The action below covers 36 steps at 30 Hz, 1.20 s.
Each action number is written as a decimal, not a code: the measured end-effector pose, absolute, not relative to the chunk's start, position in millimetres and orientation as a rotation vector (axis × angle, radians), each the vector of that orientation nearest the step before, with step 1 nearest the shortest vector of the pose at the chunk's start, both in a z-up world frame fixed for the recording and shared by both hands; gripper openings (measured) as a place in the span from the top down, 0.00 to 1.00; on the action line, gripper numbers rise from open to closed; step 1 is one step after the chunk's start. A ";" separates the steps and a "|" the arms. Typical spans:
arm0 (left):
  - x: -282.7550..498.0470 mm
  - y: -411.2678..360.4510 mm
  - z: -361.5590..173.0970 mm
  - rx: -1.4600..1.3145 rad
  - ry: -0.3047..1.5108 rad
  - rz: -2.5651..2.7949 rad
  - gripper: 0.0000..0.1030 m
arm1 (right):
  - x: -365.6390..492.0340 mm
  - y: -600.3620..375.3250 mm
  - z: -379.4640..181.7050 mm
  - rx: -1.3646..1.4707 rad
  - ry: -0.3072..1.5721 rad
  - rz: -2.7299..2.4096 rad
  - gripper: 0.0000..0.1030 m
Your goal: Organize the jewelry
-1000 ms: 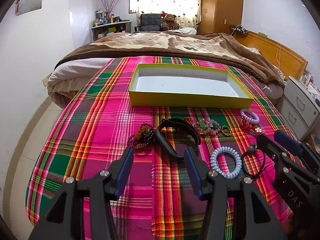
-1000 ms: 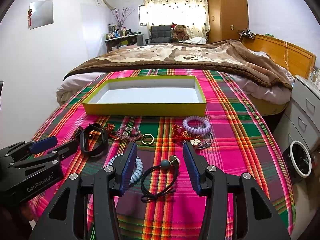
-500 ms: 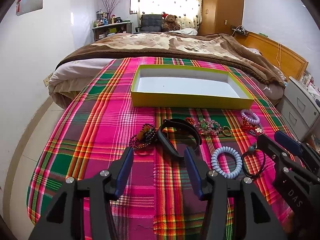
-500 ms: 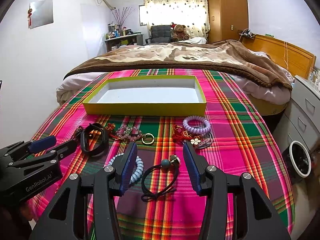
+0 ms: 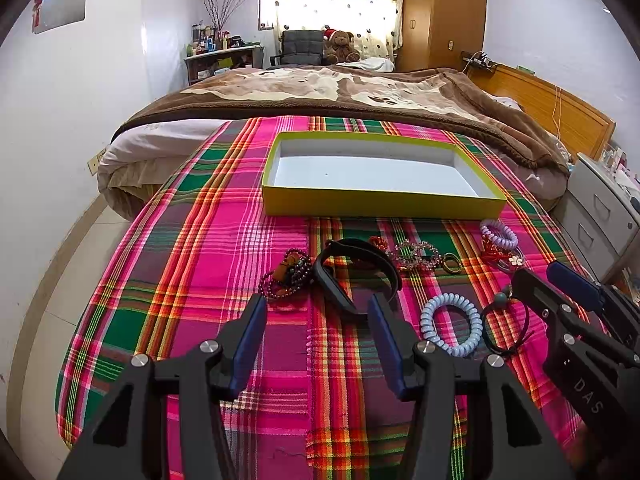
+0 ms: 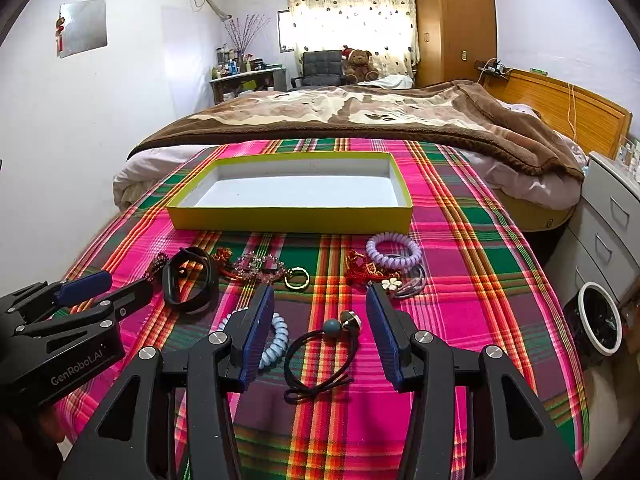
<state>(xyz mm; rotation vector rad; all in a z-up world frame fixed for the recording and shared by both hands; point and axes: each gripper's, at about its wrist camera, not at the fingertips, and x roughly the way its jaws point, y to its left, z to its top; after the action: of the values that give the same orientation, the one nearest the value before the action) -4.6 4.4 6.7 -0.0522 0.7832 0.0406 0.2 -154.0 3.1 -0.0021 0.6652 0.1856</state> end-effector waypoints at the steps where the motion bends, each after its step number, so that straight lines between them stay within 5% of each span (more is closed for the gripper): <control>1: -4.4 4.4 6.8 -0.051 0.783 0.040 0.47 | -0.1 -154.0 2.9 -0.002 0.664 0.186 0.53; 36: 9.2 17.5 0.4 -0.079 0.810 0.008 0.47 | 12.6 -163.6 1.4 -0.003 0.670 0.192 0.53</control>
<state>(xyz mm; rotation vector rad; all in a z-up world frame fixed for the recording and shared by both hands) 9.2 17.5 0.4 -0.0794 0.8101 0.0083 12.6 -163.6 1.4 -0.0030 0.6700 0.1921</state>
